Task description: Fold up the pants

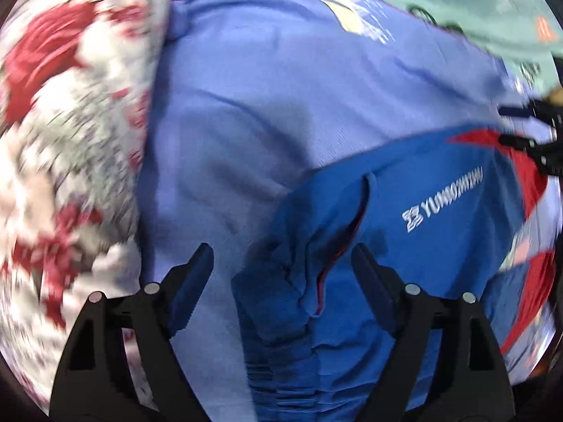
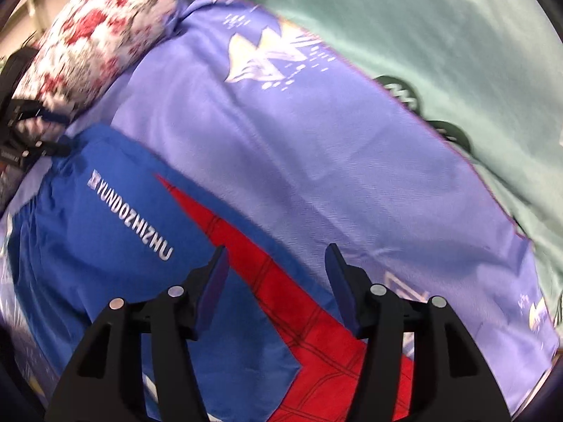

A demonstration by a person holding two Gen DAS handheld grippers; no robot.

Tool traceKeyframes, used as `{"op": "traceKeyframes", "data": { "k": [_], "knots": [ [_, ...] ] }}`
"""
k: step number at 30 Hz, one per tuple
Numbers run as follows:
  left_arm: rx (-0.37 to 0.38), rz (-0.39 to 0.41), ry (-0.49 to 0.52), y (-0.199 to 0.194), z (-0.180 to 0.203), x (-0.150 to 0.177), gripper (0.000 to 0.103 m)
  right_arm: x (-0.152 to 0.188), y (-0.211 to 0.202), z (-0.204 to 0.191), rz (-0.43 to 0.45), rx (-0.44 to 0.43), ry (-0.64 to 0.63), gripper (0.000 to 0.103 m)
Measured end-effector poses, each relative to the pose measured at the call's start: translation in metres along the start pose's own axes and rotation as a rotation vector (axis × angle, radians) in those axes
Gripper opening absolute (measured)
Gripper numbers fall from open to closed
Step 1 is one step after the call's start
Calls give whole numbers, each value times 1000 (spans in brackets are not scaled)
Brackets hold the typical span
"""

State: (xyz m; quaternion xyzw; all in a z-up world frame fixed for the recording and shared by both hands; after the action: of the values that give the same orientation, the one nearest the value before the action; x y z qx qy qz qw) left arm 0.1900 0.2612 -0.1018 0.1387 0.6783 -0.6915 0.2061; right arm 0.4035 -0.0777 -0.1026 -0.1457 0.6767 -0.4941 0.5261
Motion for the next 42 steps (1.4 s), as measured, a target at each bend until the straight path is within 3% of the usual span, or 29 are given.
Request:
{"op": "traceKeyframes", "data": {
  "k": [2, 5, 10, 15, 16, 18, 20, 21, 26, 33, 38, 42],
  "knots": [
    [25, -29, 34, 10, 3, -1, 76, 0, 6, -7, -19, -10, -33, 57],
    [57, -62, 96, 27, 16, -2, 59, 3, 12, -13, -46, -28, -68, 57],
    [160, -89, 90, 40, 26, -10, 14, 8, 14, -7, -63, -45, -66, 57],
    [164, -41, 101, 28, 27, -14, 13, 20, 19, 1, -111, -49, -57, 53],
    [171, -29, 79, 26, 24, -15, 13, 22, 22, 3, -127, -49, -50, 46],
    [187, -10, 31, 14, 14, -9, 13, 25, 24, 2, -126, -56, -18, 41],
    [180, 5, 26, 7, 10, -4, 13, 24, 19, 2, -107, -74, 16, 17],
    [175, 10, 24, 5, 10, -3, 13, 23, 14, 4, -93, -72, 30, 10],
    [170, 51, -8, -23, 3, 2, 13, 23, -32, 9, -11, -150, 156, 6],
    [219, 117, 11, -78, 33, 9, 12, 37, -102, -10, 84, -211, 191, 6],
    [226, 164, 38, -120, 46, 37, 12, 69, -140, -49, 118, -213, 188, 6],
    [223, 150, 63, -134, 59, 79, 12, 112, -154, -87, 110, -226, 214, 6]
  ]
}}
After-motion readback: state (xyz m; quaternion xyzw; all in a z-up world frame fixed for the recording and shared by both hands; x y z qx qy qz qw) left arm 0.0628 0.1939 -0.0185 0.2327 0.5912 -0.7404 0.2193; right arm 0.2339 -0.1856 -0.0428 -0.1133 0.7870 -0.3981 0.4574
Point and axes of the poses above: each gripper's, at about its wrist camera, not at the fingertips, and y roughly the way its jaws point, z to its right, x to its underside, the point moved 4 cm from there along y, roughly the way its jaws point, and after that the axes turned 10 degrees about z, right-handed, at the moved point
